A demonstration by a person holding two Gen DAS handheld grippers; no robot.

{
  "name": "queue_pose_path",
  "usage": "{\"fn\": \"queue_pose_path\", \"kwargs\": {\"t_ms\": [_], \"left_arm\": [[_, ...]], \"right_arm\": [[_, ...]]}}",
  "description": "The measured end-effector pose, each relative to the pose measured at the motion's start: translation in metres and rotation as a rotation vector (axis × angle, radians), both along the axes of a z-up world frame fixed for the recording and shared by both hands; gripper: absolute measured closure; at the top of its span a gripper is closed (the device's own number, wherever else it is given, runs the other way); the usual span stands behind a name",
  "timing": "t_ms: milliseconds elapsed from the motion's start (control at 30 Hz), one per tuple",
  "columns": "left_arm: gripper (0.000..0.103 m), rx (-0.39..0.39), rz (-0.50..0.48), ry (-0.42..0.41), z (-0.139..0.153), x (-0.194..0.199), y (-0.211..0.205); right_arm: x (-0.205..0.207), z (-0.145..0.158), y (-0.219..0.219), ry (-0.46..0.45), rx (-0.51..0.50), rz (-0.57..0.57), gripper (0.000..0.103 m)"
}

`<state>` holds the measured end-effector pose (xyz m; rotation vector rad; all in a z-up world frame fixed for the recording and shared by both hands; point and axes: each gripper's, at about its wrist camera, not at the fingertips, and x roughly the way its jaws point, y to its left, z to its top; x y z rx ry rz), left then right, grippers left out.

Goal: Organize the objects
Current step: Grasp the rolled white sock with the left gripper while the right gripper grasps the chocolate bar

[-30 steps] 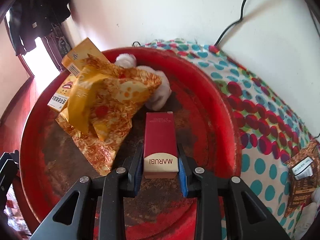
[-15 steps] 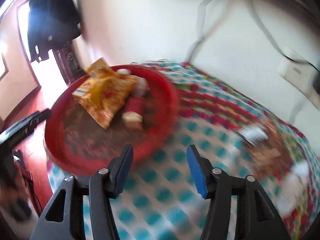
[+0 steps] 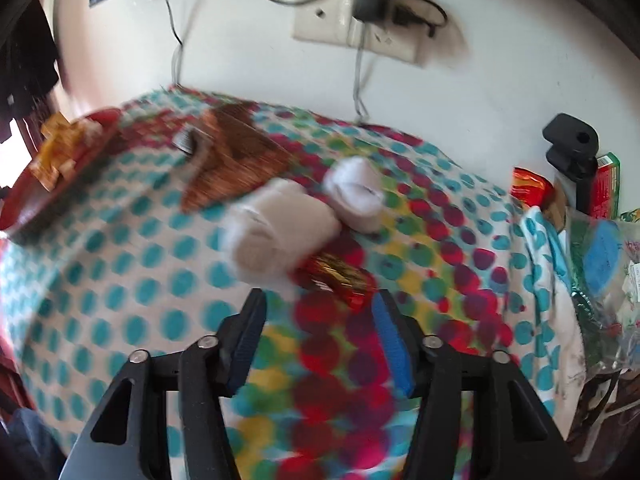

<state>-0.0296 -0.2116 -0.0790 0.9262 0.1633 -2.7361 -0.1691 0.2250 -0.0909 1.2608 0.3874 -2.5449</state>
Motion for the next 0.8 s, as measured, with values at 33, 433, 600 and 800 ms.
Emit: {"fn": "queue_pose_path", "kwargs": {"t_ms": [33,433,600,800], "left_arm": [[0.05,0.002,-0.026,-0.009,-0.002,-0.002,0.005],[0.05,0.069,-0.422,-0.129,0.006,-0.055,0.127],[0.05,0.035,-0.577,-0.176,0.003,-0.091,0.202],[0.05,0.003,-0.713,-0.24,-0.01,-0.129,0.282]], "right_arm": [[0.0,-0.003,0.001,0.0,0.003,0.009,0.055],[-0.036,-0.031,-0.001,-0.017,-0.033,0.089,0.056],[-0.032,-0.032,0.002,-0.035,-0.088,0.073,0.08],[-0.016,-0.032,0.024,-0.015,-0.108,0.016,0.081]]}}
